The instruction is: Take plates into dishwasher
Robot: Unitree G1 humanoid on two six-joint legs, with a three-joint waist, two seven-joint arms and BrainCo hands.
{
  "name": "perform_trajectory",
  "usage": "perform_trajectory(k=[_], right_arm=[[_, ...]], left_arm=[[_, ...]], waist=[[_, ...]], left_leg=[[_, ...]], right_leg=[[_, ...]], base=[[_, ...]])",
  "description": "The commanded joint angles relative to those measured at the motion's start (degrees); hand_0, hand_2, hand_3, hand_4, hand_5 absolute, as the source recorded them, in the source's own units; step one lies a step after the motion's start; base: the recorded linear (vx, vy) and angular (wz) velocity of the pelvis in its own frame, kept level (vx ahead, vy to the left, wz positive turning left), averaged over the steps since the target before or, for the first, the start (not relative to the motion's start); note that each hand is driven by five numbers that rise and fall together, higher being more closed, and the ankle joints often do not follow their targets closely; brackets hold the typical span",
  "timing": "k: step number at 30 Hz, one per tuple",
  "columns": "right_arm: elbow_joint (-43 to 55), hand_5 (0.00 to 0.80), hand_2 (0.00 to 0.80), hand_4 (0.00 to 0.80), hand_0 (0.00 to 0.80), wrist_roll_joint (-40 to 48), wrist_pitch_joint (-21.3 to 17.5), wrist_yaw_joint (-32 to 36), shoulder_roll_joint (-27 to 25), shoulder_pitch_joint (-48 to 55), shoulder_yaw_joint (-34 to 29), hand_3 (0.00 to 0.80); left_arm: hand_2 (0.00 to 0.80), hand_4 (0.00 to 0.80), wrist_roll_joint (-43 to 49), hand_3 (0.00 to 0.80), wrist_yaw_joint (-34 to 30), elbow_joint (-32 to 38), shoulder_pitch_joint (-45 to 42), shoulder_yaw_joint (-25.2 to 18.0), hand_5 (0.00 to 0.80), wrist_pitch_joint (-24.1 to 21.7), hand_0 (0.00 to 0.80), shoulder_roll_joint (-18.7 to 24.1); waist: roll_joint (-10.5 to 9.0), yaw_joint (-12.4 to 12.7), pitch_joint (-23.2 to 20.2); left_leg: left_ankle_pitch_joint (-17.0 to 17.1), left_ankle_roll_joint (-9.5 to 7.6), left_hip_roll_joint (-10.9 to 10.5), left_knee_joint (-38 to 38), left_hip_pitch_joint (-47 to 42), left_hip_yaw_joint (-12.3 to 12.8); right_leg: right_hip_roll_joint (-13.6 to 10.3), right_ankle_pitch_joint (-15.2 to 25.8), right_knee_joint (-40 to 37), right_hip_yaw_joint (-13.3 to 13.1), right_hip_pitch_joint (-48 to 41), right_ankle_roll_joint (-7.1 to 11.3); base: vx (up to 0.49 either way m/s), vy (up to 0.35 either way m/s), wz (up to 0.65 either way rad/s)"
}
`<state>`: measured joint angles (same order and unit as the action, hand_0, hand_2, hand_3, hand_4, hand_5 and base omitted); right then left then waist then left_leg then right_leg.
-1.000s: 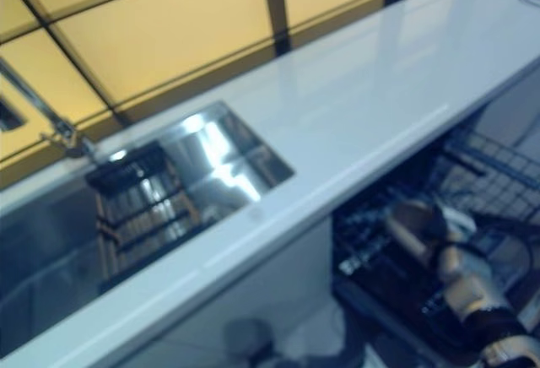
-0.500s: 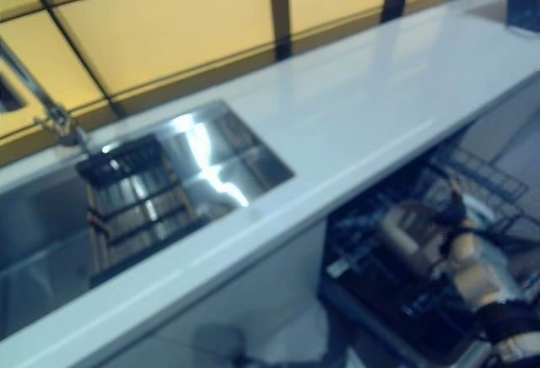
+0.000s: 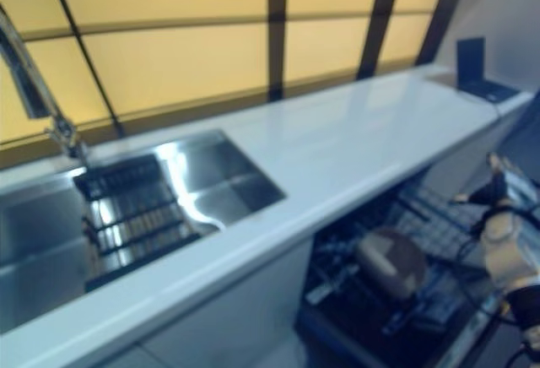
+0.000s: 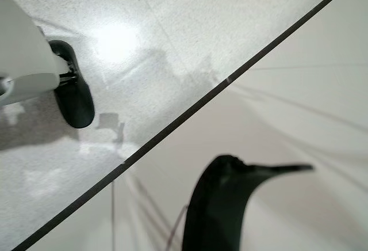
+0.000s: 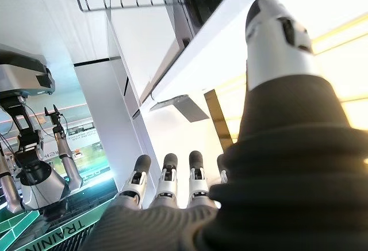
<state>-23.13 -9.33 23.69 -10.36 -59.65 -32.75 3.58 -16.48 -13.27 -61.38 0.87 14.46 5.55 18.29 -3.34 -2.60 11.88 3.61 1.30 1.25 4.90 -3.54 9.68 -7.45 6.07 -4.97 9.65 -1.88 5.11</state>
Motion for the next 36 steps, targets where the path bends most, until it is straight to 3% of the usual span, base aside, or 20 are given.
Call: perform_trajectory(k=[1,15,19,21,22,25,28,29,30,31,32,34,35,36], right_arm=[[-1.8,0.0,0.0,0.0,0.0,0.3,-0.5,0.3,-5.3,-2.7,-1.2,0.0],[-9.2,0.0,0.0,0.0,0.0,2.4,-2.2,1.0,-8.2,9.3,-9.2,0.0],[-8.7,0.0,0.0,0.0,0.0,2.1,-2.2,2.1,-7.5,13.7,-12.2,0.0],[-10.5,0.0,0.0,0.0,0.0,3.7,-0.9,3.1,-6.9,16.9,-14.1,0.0],[-13.2,0.0,0.0,0.0,0.0,5.1,0.9,4.1,-6.3,18.7,-14.7,0.0],[-19.5,0.0,0.0,0.0,0.0,7.2,0.6,4.7,-5.1,21.5,-15.9,0.0],[-28.0,0.0,0.0,0.0,0.0,9.2,-3.2,4.2,-4.0,23.0,-17.4,0.0],[-31.5,0.0,0.0,0.0,0.0,10.9,-2.9,3.9,-2.7,24.3,-18.6,0.0],[-33.9,0.0,0.0,0.0,0.0,11.6,-3.6,3.6,-1.6,25.0,-19.2,0.0],[-34.5,0.0,0.0,0.0,0.0,12.5,-2.3,2.6,0.4,26.0,-18.7,0.0],[-35.0,0.0,0.0,0.0,0.0,13.2,-2.1,2.5,0.9,26.3,-18.4,0.0],[-35.2,0.0,0.0,0.0,0.0,13.5,-2.1,2.4,1.1,26.3,-18.3,0.0],[-35.7,0.0,0.0,0.0,0.0,14.1,-2.2,2.1,1.6,26.7,-18.3,0.0],[-36.5,0.0,0.0,0.0,0.0,14.9,-1.7,3.1,2.8,29.9,-19.6,0.0]], left_arm=[[0.0,0.0,3.0,0.0,1.0,-3.2,1.0,-0.3,0.0,0.9,0.0,0.8],[0.0,0.0,7.9,0.0,4.6,-6.4,1.3,-2.5,0.0,4.5,0.0,2.7],[0.0,0.0,8.2,0.0,5.6,-7.0,1.3,-3.8,0.0,5.5,0.0,3.4],[0.0,0.0,6.3,0.0,6.5,-7.6,1.5,-5.3,0.0,6.2,0.0,4.3],[0.0,0.0,4.1,0.0,7.6,-7.5,1.6,-6.2,0.0,6.4,0.0,4.5],[0.0,0.0,1.1,0.0,8.7,-7.4,1.6,-6.7,0.0,6.2,0.0,4.5],[0.0,0.0,-0.1,0.0,8.8,-7.7,1.1,-7.4,0.0,5.2,0.0,3.7],[0.0,0.0,-0.6,0.0,8.4,-7.6,1.0,-8.1,0.0,4.6,0.0,3.1],[0.0,0.0,-0.2,0.0,7.6,-7.5,1.4,-8.5,0.0,4.4,0.0,2.9],[0.0,0.0,0.5,0.0,5.9,-8.3,3.2,-8.6,0.0,4.5,0.0,2.8],[0.0,0.0,0.8,0.0,5.4,-9.0,3.9,-8.5,0.0,4.3,0.0,2.6],[0.0,0.0,0.9,0.0,5.3,-9.3,4.2,-8.5,0.0,4.2,0.0,2.6],[0.0,0.0,1.3,0.0,4.9,-9.9,4.7,-8.4,0.0,4.0,0.0,2.4],[0.0,0.0,3.1,0.0,3.2,-10.8,5.6,-8.0,0.0,4.5,0.0,2.4]], waist=[[-0.93,0.9,-2.1],[-1.77,-0.8,-3.0],[-1.68,-1.0,-3.1],[-1.63,-1.0,-3.0],[-1.66,-0.8,-2.6],[-1.65,0.0,-1.3],[-1.52,1.4,0.4],[-1.56,2.2,2.0],[-1.76,2.1,2.7],[-2.46,0.8,3.1],[-2.87,0.2,3.0],[-2.86,0.0,3.0],[-3.02,-0.5,2.6],[-0.83,-2.7,0.3]], left_leg=[[-5.9,-1.46,-0.2,0.1,-1.5,0.4],[-6.6,-1.96,0.3,0.1,-2.5,1.8],[-6.4,-2.04,1.0,0.1,-2.4,1.8],[-5.8,-1.69,1.9,0.1,-2.0,1.2],[-5.2,-1.17,2.3,0.1,-1.4,0.6],[-2.9,0.64,3.5,0.1,0.6,-0.5],[-0.1,2.63,4.6,0.0,3.3,-0.8],[0.6,3.26,4.9,-1.9,5.9,0.2],[-0.8,2.98,4.9,-5.7,6.8,2.3],[-9.0,1.15,4.5,-14.1,5.3,6.9],[-12.7,0.11,3.9,-17.3,4.2,8.6],[-14.0,-0.22,3.9,-18.6,4.1,8.9],[-16.5,-0.79,3.3,-21.2,2.9,9.8],[-11.7,2.68,1.4,-27.0,-3.8,7.3]], right_leg=[[2.1,-3.5,1.1,-0.7,-1.0,2.32],[2.3,-3.2,1.5,-1.8,-1.0,2.99],[2.8,-4.6,3.6,-1.6,-0.4,2.54],[4.0,-6.8,5.7,-0.9,0.0,1.28],[4.7,-7.6,6.4,-0.3,0.3,0.56],[5.6,-7.9,5.7,1.4,0.3,-0.38],[6.3,-7.1,3.8,2.6,-0.3,-0.81],[6.2,-6.6,3.0,3.8,-0.7,-1.04],[5.6,-6.4,2.8,5.7,-0.4,-1.32],[3.8,-6.9,3.2,9.0,0.1,-1.82],[3.1,-6.8,3.6,10.5,0.7,-2.13],[3.0,-6.9,3.8,10.9,0.8,-2.17],[2.7,-6.8,4.4,12.1,1.6,-2.52],[5.8,-7.7,5.6,15.1,4.6,-5.2]], base=[[0.025,-0.03,-0.05],[0.004,-0.034,-0.07],[-0.022,-0.123,-0.14],[-0.076,-0.308,0.01],[-0.121,-0.32,0.06],[-0.106,-0.216,0.22],[-0.141,-0.189,0.26],[-0.298,-0.239,0.17],[-0.385,-0.229,0.44],[-0.33,-0.126,0.71],[-0.227,-0.068,0.8],[-0.087,-0.01,0.39],[-0.325,-0.175,0.03],[-0.403,-0.216,0.14]])
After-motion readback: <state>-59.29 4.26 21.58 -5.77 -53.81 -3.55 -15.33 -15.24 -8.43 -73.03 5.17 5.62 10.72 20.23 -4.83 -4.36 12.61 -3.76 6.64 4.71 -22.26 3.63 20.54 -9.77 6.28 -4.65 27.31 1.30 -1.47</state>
